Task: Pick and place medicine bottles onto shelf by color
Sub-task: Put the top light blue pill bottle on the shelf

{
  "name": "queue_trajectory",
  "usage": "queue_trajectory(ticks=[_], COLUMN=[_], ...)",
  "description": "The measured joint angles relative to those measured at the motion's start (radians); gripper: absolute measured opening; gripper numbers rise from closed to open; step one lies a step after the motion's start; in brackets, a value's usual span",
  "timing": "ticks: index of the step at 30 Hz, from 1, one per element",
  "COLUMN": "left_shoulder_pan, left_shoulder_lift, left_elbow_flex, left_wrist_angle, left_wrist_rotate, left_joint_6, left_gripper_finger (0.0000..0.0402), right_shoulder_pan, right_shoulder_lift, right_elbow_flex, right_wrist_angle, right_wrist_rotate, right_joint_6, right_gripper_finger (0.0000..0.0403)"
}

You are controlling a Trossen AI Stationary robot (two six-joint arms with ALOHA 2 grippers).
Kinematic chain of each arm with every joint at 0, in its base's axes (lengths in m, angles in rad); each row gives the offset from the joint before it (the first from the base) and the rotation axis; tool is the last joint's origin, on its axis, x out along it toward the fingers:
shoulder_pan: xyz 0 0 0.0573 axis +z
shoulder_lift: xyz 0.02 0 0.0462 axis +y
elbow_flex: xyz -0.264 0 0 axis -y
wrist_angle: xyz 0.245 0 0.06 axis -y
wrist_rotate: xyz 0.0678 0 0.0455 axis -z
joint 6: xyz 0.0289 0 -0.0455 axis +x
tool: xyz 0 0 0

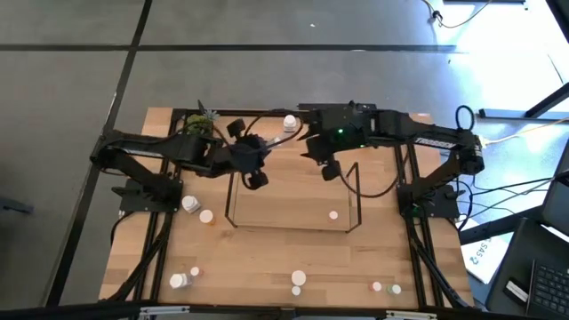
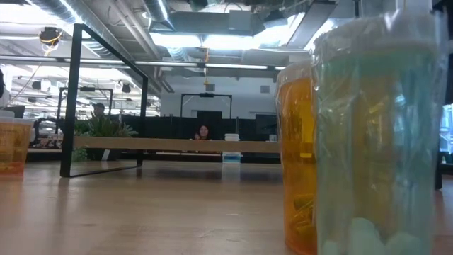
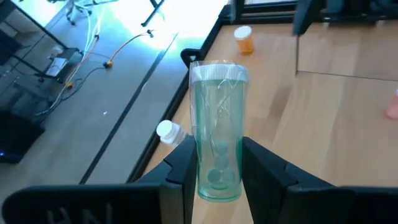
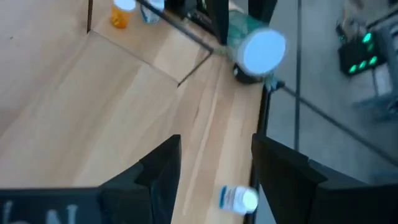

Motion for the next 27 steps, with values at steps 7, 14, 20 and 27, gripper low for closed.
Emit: queue_trajectory(ticks=[7, 14, 20, 27], left_shoulder_pan=[-0.023, -0.034, -0.034, -0.033], left_shoulder_lift=[-0.015, -0.016, -0.015, -0.015], left_elbow_flex=[-0.002, -0.001, -0.001, -0.001], left_wrist_angle=[-0.116, -0.134, -0.138, -0.137], left_wrist_rotate=[0.014, 0.014, 0.014, 0.036], left_joint_6=[-0.060, -0.076, -0.076, -0.076], left_gripper_finger=[0.0096, 0.0096, 0.0096, 0.0096], right_shoulder_pan=[0.014, 0.013, 0.013, 0.013], right_shoulder_lift=[0.046, 0.098, 0.131, 0.138], right_elbow_flex=[0.000, 0.000, 0.000, 0.000], right_wrist_angle=[0.140, 0.196, 0.254, 0.308], right_wrist_rotate=[0.003, 0.003, 0.003, 0.001], right_joint_6=[-0.109, -0.124, -0.162, -0.168], right_gripper_finger=[0.0198, 0.0198, 0.0198, 0.0198])
